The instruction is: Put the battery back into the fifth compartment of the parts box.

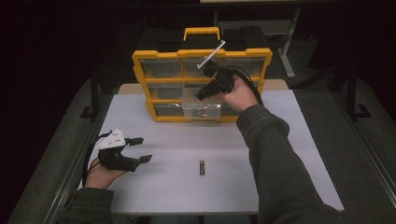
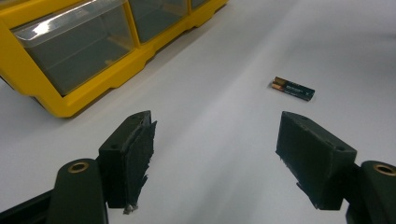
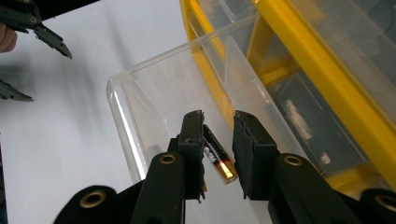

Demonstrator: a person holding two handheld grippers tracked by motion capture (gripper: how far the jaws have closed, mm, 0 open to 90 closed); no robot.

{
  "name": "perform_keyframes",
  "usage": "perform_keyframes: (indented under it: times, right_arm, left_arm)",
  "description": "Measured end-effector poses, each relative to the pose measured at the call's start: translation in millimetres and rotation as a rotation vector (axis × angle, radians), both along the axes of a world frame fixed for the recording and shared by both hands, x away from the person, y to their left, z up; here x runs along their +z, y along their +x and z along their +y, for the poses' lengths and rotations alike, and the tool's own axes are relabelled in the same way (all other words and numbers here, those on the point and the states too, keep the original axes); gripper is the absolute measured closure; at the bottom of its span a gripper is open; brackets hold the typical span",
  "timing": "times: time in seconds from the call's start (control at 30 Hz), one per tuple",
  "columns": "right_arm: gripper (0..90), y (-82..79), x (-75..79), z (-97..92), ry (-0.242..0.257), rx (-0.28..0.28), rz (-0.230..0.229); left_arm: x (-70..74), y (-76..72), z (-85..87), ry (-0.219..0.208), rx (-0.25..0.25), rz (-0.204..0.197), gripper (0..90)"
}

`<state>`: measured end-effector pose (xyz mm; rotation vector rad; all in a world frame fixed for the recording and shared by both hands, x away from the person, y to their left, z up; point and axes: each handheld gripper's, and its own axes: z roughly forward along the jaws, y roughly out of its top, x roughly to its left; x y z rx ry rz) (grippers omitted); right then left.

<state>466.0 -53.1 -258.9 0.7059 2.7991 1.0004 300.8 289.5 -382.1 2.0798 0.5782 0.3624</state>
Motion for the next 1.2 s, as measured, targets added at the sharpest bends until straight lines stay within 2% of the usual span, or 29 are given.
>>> perform_keyframes:
  times: [0.2, 0.33, 0.47, 0.5, 0.6, 0.8, 0.87, 1.0, 1.07, 1.2]
  right_arm:
    - [71.4, -7.7, 8.9, -10.7, 0.032, -0.021, 0.008]
    - [70.6, -15.1, 17.3, -19.1, 0.066, -0.022, -0.004]
    - [69.7, -25.7, 24.6, -26.7, 0.092, -0.021, -0.006]
    - [69.1, -29.2, 26.5, -28.1, 0.101, -0.028, 0.01]
    - [68.2, -38.4, 28.9, -32.2, 0.115, -0.021, 0.0]
    - [66.3, -57.5, 27.1, -37.0, 0.134, -0.016, 0.004]
    - [65.4, -63.9, 25.6, -37.0, 0.146, -0.025, 0.022]
    - [64.8, -75.9, 23.0, -37.6, 0.136, -0.015, -0.008]
    - [64.4, -81.0, 22.2, -38.1, 0.14, -0.011, -0.014]
    - [63.3, -89.5, 19.4, -38.2, 0.14, -0.002, -0.013]
  left_arm:
    - [-0.1, -0.1, -0.3, -0.001, 0.001, 0.001, 27.2]
    - [-0.3, -0.8, -1.4, -0.007, 0.004, 0.004, 27.2]
    - [0.0, -0.5, -1.8, -0.006, 0.002, 0.001, 27.2]
    - [-0.3, -0.6, -2.1, -0.012, 0.005, 0.002, 27.2]
    - [0.4, -0.4, -1.2, -0.007, 0.002, -0.004, 27.2]
    - [0.4, -0.3, -1.3, -0.009, 0.004, -0.005, 27.1]
    - [0.7, -0.4, -1.4, -0.009, 0.005, -0.005, 27.1]
    - [-0.1, -0.6, -2.1, -0.009, 0.008, 0.002, 26.7]
    - [0.2, -0.1, -2.4, 0.003, 0.003, 0.0, 26.6]
    - [0.5, -0.5, -2.8, -0.003, 0.002, 0.0, 26.6]
